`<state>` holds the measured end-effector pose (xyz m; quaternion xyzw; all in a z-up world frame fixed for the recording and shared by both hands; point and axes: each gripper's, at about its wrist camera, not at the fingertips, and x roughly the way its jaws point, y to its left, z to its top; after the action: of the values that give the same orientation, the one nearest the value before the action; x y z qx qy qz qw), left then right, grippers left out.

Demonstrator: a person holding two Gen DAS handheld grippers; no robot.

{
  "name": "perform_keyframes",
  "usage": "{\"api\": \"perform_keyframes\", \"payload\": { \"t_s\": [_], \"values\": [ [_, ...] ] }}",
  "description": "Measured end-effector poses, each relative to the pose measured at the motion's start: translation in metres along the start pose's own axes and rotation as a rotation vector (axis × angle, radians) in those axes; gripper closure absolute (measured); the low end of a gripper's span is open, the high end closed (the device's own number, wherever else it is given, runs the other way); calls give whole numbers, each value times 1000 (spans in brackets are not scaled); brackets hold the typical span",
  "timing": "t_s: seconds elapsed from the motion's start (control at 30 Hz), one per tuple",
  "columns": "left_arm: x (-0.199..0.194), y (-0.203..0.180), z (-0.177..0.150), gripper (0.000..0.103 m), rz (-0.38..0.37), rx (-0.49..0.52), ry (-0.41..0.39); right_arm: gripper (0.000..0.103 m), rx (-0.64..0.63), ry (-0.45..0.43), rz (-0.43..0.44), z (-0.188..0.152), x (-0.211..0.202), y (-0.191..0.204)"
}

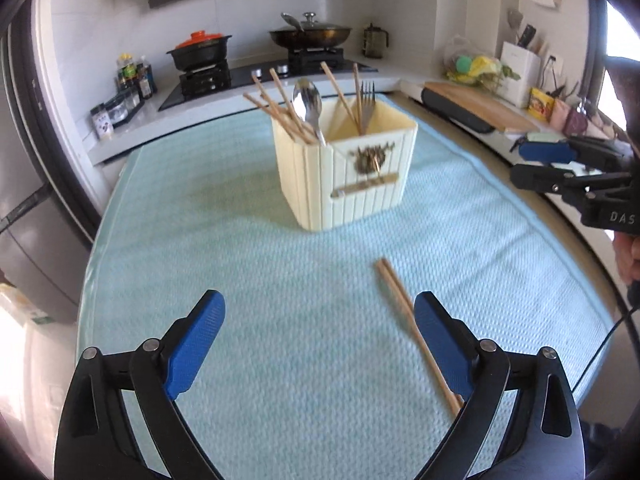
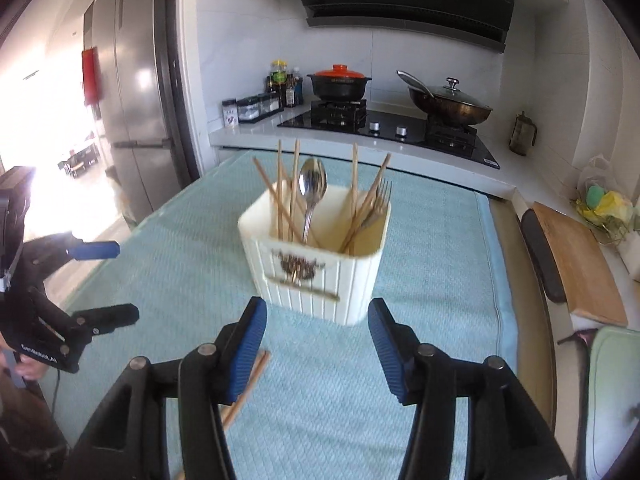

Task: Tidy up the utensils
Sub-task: 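Withdraw both open tools from the holder toward the last loose chopsticks, then lower both open tools toward the two wooden chopsticks on the cloth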

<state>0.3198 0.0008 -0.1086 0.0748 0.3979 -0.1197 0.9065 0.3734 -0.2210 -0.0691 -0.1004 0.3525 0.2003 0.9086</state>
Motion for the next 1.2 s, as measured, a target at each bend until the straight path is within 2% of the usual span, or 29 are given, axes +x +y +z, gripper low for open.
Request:
{"api": "perform_keyframes", "payload": {
  "t_s": [0.17, 0.3, 0.37, 0.47, 0.57, 0.63, 0.83, 0.97, 1.0, 1.2],
  "values": [
    [-12, -13, -43, 7, 59, -6, 37, 49, -58, 28, -37, -55, -29, 20],
    [-26, -13, -62, 7, 13, -121, 25, 49, -39, 44, -70, -91, -41, 29],
    [-28, -12, -68, 3, 10, -181, 9, 49, 5, 55, -85, -108, -45, 32],
    [-28, -13, -77, 1, 110, -219, -36, 49, 88, 76, -71, -134, -44, 34],
    [-14, -12, -81, 1, 189, -218, 21, 49, 95, 104, -106, -155, -38, 43],
    [-10, -11, -85, 1, 196, -230, 38, 49, 109, 126, -110, -165, -34, 46],
    [-17, -2, -97, 1, 107, -322, 5, 49, 158, 117, -117, -176, -34, 45],
    [-29, -11, -96, 1, 173, -299, -92, 49, 196, 81, -126, -175, -38, 39],
    [-29, -14, -96, 1, 190, -288, -92, 49, 209, 75, -128, -176, -38, 37],
    [-8, -22, -97, 1, 122, -264, 42, 49, 302, 98, -101, -180, -23, 26]
  ]
}}
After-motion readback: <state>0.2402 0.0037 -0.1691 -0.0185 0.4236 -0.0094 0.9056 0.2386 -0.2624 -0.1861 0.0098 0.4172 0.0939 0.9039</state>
